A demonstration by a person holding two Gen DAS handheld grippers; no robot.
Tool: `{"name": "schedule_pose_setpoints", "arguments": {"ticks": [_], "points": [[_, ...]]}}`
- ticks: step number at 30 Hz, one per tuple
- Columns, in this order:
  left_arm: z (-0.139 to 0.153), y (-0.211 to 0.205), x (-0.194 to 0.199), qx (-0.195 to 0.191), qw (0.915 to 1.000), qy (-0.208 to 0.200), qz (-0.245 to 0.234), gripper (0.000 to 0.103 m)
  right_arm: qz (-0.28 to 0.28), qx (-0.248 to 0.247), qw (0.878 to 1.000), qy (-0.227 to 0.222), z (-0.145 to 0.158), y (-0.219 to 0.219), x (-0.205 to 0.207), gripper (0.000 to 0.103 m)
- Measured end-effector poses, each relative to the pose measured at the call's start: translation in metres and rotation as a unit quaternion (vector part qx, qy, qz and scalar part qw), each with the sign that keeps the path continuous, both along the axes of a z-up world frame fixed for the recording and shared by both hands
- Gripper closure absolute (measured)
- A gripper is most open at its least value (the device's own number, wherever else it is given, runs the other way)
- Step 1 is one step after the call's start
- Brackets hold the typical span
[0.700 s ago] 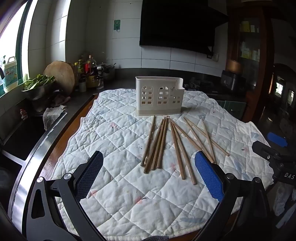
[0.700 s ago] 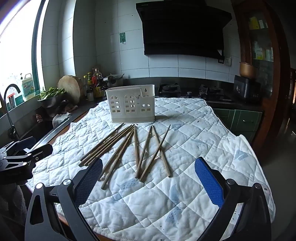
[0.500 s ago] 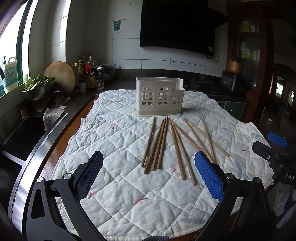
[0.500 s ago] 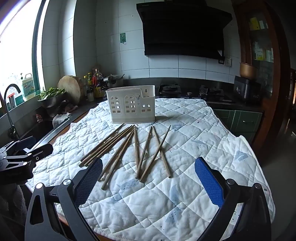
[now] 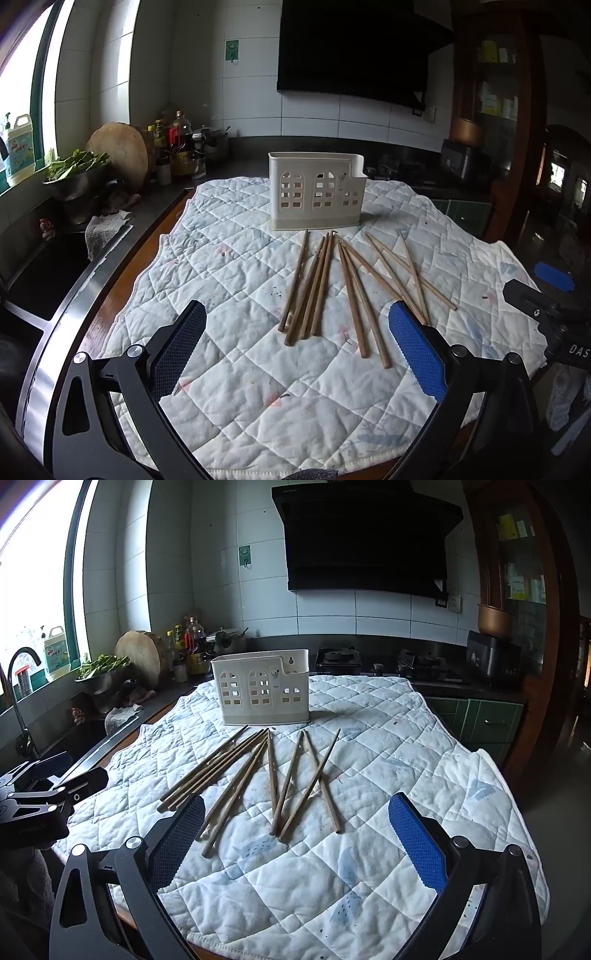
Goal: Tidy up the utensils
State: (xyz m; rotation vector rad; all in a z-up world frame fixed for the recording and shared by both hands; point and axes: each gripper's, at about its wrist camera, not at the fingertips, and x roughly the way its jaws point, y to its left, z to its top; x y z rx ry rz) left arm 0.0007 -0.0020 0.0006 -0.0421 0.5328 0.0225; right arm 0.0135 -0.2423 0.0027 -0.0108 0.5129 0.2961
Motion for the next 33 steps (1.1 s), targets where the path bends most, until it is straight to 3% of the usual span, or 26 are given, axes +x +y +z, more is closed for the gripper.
{"name": "schedule_pose_setpoints", "arguments": {"ticks": [33], "points": [[-0.0057, -0.0075, 0.0001, 0.003, 1.0000, 0.000, -0.005, 0.005, 0.001, 0.002, 1.000, 0.002, -0.0024, 0.0006, 0.0004, 0.006]]}}
